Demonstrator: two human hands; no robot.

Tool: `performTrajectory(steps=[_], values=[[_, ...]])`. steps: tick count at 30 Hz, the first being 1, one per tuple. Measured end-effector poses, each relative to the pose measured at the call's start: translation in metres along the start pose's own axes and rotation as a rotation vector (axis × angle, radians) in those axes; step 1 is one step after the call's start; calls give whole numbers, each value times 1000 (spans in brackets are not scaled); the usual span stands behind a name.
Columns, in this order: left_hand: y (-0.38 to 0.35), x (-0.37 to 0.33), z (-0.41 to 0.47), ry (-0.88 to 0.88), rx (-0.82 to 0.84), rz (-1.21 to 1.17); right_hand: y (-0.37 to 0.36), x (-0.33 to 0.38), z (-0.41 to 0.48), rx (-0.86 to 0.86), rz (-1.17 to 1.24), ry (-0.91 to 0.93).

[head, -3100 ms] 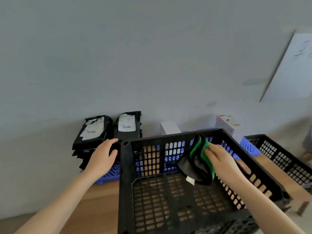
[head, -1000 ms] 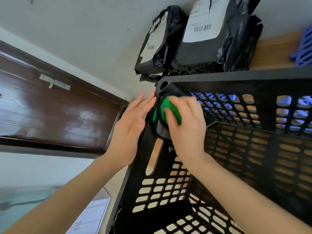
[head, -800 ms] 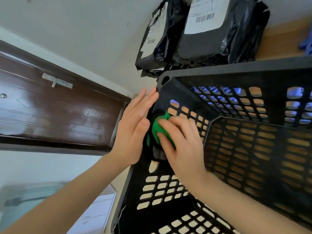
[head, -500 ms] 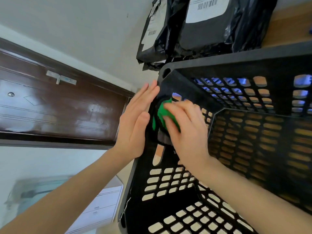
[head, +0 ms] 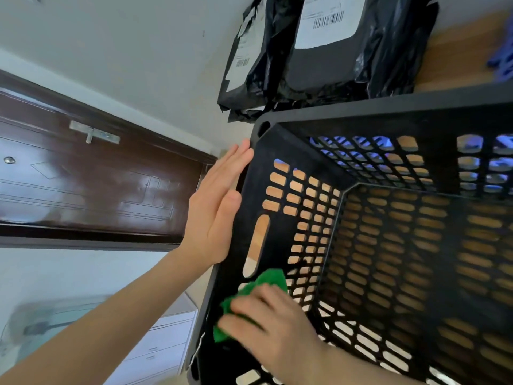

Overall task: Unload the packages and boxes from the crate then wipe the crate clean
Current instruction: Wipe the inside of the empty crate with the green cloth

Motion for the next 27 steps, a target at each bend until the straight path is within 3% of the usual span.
performTrajectory(steps=[4, 8, 10, 15, 20, 22, 27], values=[[0, 0, 0, -5, 2, -3, 0, 5, 4, 60, -22, 87], [1, -1, 0, -17, 2, 10, 28, -43, 38, -153, -8, -256], [1, -2, 1, -12, -5, -2, 26, -43, 38, -163, -5, -299], [1, -3, 1, -3, -28, -23, -6, 15, -7, 77, -1, 36], [-1, -5, 1, 3, -24, -14, -3, 8, -11, 170, -41, 188], [-1, -6, 1, 2, -23, -24, 5, -21, -11, 127, -81, 105], [-2, -4, 1, 0, -14, -34, 47, -104, 21, -174, -112, -406]])
Point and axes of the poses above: each hand's wrist, its own z-axis towards the middle knuckle, its own y-axis out of the back of the hand, x = y × z, the point moved 8 cm from there along z, towards the middle knuckle, and after that the axes turned 2 degrees about -y, right-handed, at the moved point
